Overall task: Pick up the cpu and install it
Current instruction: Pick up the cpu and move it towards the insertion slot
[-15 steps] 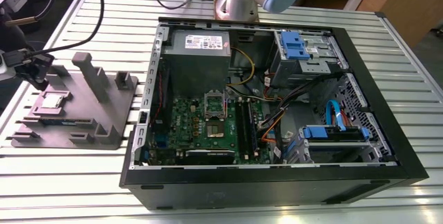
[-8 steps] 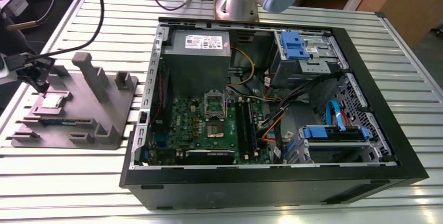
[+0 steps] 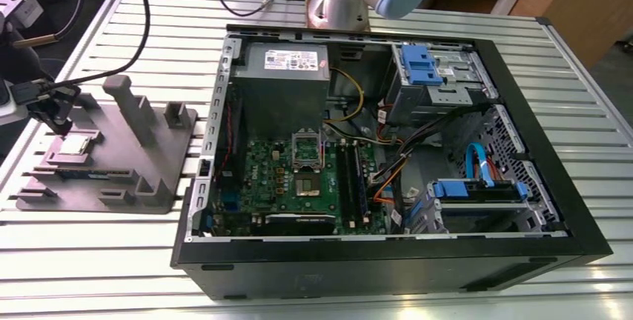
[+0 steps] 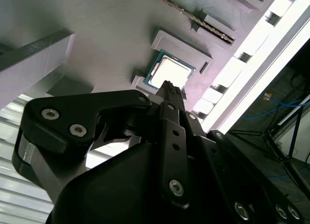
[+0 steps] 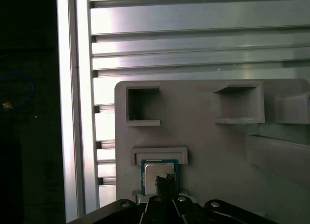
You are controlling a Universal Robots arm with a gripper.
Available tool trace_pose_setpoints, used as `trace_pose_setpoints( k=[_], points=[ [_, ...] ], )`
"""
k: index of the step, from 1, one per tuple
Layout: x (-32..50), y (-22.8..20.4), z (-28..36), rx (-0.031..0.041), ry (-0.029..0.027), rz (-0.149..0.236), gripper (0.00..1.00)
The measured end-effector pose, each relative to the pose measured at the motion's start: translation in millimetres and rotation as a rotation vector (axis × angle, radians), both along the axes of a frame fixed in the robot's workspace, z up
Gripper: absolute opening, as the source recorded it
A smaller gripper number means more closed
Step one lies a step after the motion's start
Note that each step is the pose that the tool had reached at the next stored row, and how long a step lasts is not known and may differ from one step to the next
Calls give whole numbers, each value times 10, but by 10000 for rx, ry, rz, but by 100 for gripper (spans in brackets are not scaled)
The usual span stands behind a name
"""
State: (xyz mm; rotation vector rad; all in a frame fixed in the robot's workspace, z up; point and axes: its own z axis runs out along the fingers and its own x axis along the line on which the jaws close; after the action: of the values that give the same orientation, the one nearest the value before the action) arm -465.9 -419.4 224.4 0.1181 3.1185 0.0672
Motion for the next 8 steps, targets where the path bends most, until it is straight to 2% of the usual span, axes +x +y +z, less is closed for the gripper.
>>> trace_pose_setpoints(
  k=[8],
  points=[
    [0, 0, -1, 0, 0, 0, 10]
  ],
)
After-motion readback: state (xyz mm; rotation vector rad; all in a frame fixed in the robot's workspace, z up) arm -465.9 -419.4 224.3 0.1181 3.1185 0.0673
